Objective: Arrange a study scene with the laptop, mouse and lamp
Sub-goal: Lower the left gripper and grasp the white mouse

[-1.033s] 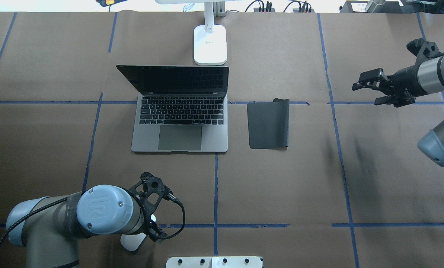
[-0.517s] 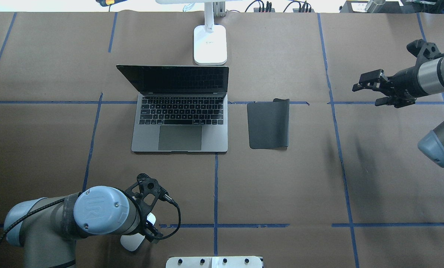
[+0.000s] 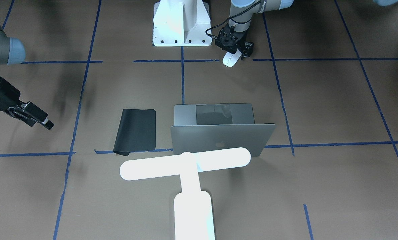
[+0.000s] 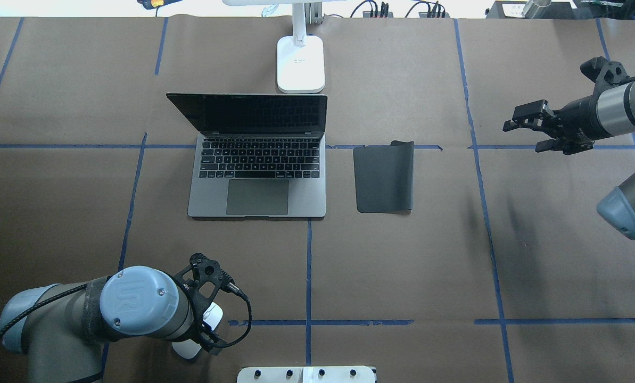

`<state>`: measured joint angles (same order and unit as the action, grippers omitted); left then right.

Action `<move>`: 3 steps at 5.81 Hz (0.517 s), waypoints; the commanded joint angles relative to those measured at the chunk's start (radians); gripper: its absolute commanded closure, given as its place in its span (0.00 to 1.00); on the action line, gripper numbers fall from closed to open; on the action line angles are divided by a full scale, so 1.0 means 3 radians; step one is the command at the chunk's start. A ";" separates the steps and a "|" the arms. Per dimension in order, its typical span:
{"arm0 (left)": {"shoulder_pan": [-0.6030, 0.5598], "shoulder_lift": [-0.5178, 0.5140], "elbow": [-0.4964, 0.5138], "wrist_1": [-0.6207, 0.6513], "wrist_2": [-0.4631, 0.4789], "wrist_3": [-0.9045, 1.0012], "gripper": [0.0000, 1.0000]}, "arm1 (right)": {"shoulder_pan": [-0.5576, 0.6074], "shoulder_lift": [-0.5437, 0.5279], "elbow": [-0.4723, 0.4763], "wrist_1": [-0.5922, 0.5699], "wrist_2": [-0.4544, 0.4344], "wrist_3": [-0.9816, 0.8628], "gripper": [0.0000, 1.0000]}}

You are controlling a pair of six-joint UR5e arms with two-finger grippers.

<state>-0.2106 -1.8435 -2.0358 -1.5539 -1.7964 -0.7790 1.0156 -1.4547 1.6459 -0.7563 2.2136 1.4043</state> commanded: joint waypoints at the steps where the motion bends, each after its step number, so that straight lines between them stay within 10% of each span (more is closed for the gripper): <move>1: 0.0027 0.0004 0.0016 -0.0005 -0.0015 -0.0001 0.00 | 0.0000 -0.0004 0.0005 0.0000 0.0005 -0.0002 0.00; 3: 0.0048 0.0009 0.0087 -0.0076 -0.0015 0.0004 0.00 | 0.0005 -0.0004 0.0015 0.0000 0.0020 -0.0002 0.00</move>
<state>-0.1989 -1.8431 -2.0175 -1.5626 -1.8008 -0.7774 1.0165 -1.4557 1.6497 -0.7563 2.2185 1.4036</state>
